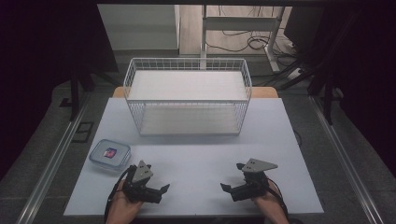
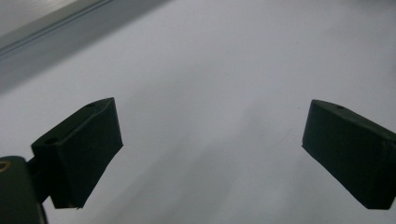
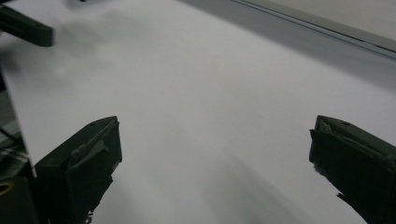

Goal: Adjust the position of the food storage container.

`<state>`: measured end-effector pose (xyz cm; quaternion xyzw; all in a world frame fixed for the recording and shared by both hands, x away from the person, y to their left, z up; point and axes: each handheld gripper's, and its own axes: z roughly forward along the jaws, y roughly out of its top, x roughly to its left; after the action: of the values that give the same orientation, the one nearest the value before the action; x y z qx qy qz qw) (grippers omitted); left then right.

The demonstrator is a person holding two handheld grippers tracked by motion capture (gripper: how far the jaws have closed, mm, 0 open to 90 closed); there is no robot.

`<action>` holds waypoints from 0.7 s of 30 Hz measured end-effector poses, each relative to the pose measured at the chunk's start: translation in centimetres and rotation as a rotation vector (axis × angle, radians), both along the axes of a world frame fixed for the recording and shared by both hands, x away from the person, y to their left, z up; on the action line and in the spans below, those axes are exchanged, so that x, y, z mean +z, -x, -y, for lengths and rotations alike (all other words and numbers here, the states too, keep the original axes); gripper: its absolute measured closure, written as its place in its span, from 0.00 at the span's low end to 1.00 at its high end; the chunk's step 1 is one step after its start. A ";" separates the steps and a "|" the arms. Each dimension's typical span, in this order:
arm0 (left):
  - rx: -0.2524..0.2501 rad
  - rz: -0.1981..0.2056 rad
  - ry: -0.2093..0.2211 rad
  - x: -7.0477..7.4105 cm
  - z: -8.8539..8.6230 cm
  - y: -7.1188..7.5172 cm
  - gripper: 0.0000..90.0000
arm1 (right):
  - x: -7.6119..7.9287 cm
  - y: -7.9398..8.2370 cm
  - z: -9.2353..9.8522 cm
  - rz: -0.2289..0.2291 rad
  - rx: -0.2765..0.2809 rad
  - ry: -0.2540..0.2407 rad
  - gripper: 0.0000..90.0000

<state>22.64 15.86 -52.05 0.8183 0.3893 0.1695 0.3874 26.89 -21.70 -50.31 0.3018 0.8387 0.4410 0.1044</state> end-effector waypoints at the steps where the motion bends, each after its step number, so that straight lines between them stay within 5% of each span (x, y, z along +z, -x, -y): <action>1: 0.000 -0.003 0.015 0.0 -0.3 -0.1 0.05 | 0.0 -0.1 -0.1 -0.004 0.011 -0.007 0.03; 8: -0.029 -0.028 -0.001 -0.6 -0.5 -0.6 0.04 | -0.7 0.0 -1.3 -0.022 0.044 0.015 0.00; 12: -0.038 -0.028 -0.007 -0.5 -0.3 -0.6 0.03 | -1.1 -0.1 -1.5 0.007 0.021 0.072 0.00; 21: -0.036 -0.009 -0.009 0.3 -0.6 -0.8 0.04 | -1.1 -0.3 -1.3 -0.007 -0.018 0.080 0.00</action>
<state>23.49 16.42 -51.71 0.8275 0.3757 0.1604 0.3851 27.16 -20.41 -51.37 0.3066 0.8534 0.4049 0.1174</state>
